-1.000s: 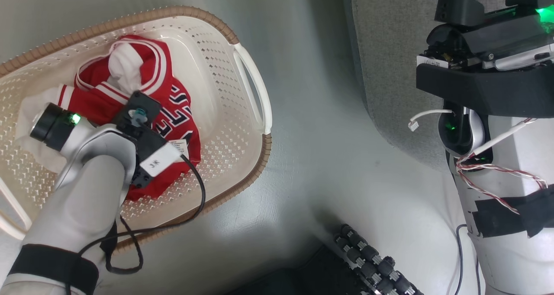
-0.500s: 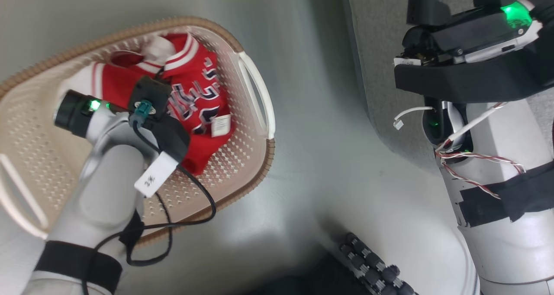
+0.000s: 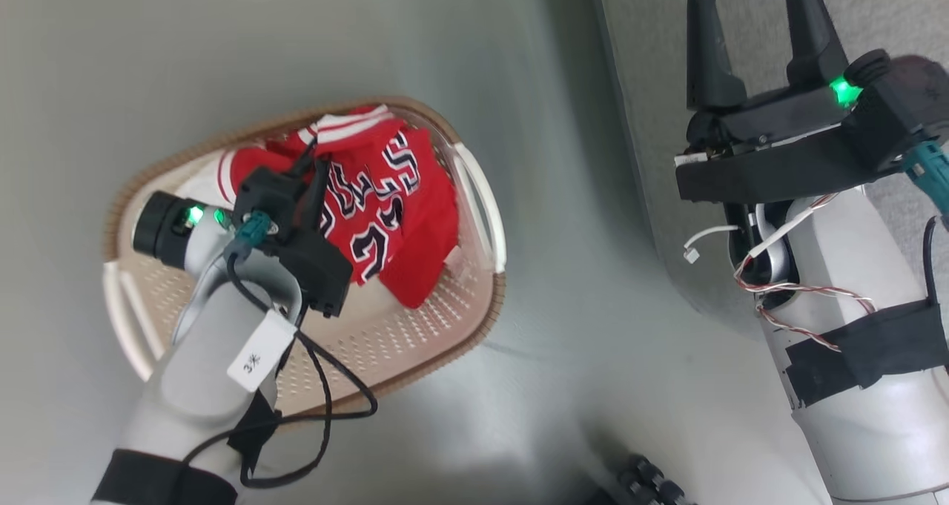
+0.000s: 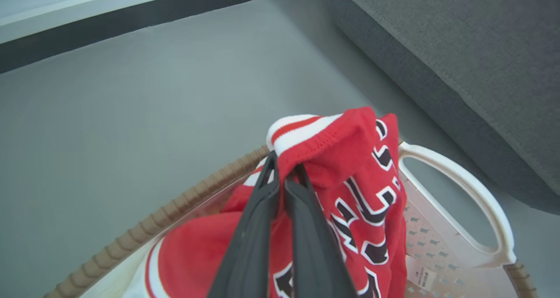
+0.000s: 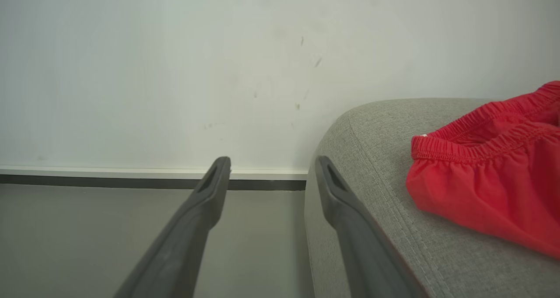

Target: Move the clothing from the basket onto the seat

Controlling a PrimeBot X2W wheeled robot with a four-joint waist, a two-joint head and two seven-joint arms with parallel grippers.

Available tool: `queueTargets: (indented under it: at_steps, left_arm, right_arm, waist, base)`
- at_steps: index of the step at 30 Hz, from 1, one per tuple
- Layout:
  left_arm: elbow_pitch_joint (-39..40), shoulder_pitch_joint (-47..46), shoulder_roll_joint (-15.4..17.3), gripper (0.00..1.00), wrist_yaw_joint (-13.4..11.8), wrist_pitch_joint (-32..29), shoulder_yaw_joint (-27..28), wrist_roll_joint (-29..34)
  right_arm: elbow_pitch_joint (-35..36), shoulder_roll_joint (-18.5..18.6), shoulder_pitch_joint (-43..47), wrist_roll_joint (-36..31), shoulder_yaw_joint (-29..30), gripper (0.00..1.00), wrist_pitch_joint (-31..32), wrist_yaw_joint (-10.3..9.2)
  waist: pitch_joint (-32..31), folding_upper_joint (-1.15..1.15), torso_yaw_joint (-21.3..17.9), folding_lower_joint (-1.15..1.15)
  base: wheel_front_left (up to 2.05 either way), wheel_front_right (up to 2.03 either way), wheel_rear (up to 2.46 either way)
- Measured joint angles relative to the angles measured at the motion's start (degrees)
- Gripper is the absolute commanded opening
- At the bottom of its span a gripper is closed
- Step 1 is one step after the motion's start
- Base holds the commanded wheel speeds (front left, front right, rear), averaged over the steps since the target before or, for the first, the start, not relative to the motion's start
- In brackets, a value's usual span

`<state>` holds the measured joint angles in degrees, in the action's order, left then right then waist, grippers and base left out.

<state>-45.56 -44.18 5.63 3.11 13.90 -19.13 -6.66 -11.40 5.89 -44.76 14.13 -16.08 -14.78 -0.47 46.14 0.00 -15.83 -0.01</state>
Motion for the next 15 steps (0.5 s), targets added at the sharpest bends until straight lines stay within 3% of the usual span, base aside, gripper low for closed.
queueTargets:
  at_steps: [15]
  left_arm:
    - [6.3,4.6,-0.4,0.0,1.0,0.4,2.7,-3.9]
  right_arm:
    - [-6.6,1.8,5.3,-0.2,0.3,1.0,0.0,2.07]
  waist:
    - [-12.5,0.0,5.5,0.0]
  base:
    - [0.0,0.0,0.0]
